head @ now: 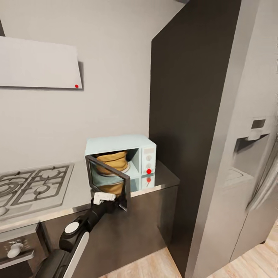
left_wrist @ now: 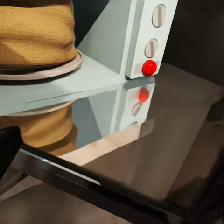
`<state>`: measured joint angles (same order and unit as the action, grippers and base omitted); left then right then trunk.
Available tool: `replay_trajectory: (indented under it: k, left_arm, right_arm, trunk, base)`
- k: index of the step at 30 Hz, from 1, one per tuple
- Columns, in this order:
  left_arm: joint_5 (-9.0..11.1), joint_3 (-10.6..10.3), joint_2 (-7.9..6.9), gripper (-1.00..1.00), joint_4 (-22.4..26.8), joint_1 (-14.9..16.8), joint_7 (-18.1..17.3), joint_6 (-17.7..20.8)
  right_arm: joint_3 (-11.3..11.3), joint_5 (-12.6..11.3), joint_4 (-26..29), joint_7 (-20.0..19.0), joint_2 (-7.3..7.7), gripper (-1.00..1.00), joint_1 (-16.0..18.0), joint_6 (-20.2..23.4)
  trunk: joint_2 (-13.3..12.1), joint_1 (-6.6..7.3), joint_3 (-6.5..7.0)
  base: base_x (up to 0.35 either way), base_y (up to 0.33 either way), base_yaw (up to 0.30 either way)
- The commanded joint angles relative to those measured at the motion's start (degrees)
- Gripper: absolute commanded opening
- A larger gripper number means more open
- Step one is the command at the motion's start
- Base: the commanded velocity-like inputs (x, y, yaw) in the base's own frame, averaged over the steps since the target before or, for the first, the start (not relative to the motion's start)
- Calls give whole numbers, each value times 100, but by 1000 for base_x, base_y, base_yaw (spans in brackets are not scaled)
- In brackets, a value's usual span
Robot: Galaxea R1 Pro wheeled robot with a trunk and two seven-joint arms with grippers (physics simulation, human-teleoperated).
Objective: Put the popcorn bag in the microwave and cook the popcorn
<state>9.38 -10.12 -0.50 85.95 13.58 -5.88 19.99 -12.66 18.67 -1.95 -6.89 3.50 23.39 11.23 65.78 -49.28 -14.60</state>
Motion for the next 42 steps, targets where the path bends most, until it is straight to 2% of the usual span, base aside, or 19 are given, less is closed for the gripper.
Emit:
replay_trajectory:
  k: [1, 8, 16, 18, 19, 20, 21, 23, 25, 28, 42]
  left_arm:
    - [61, -5, -3, 100, 8, 4, 1, 44]
    - [64, -16, 0, 100, 8, 4, 8, 83]
    - [64, -22, 37, 100, -8, -2, 16, 75]
    - [59, -28, 89, 100, -8, -3, 19, 77]
    - [15, -34, 173, 100, -12, -1, 25, 84]
    - [-197, -39, 334, 100, -23, -2, 31, 92]
    - [-366, -40, 413, 100, -32, -3, 32, 95]
    - [-861, -37, 623, 100, -95, 0, 34, 100]
    - [-1089, -39, 755, 100, -169, -4, 34, 101]
    - [-1159, -42, 800, 100, -206, -4, 39, 101]
    - [-1188, -34, 806, 100, -228, 1, 43, 92]
  right_arm:
    - [-48, 58, -5, -19, 6, 100, 5, 7]
    - [-52, 57, -7, -23, 3, 100, 8, -7]
    - [-52, 57, -7, -23, 2, 100, 4, -7]
    - [-51, 57, -7, -23, 2, 100, 1, -7]
    - [-49, 57, -7, -23, 2, 100, 3, -7]
    - [-47, 57, -7, -23, 2, 100, 3, -7]
    - [-48, 57, -7, -23, 2, 100, 2, -7]
    - [-49, 57, -7, -23, 2, 100, 4, -7]
    - [-51, 57, -3, -23, 8, 100, -17, -7]
    - [-52, 57, 0, -23, 11, 100, -43, -7]
    - [-52, 57, -4, -23, 11, 100, -45, -7]
  trunk:
    - [5, 0, -7]
    - [5, 0, -6]
    - [5, 0, -6]
    - [5, 0, -6]
    - [5, 0, -6]
    - [5, 0, -6]
    - [5, 0, -6]
    - [5, 0, -6]
    - [5, 0, -6]
    - [5, 0, -6]
    - [5, 0, -6]
  base:
    - [0, 0, -37]
    - [60, 0, -6]
    - [299, 0, 0]
    - [319, 0, 0]
    - [310, 0, 0]
    - [296, 0, 0]
    - [292, 0, 0]
    - [288, 0, 0]
    - [286, 0, 0]
    - [285, 0, 0]
    - [285, 0, 0]
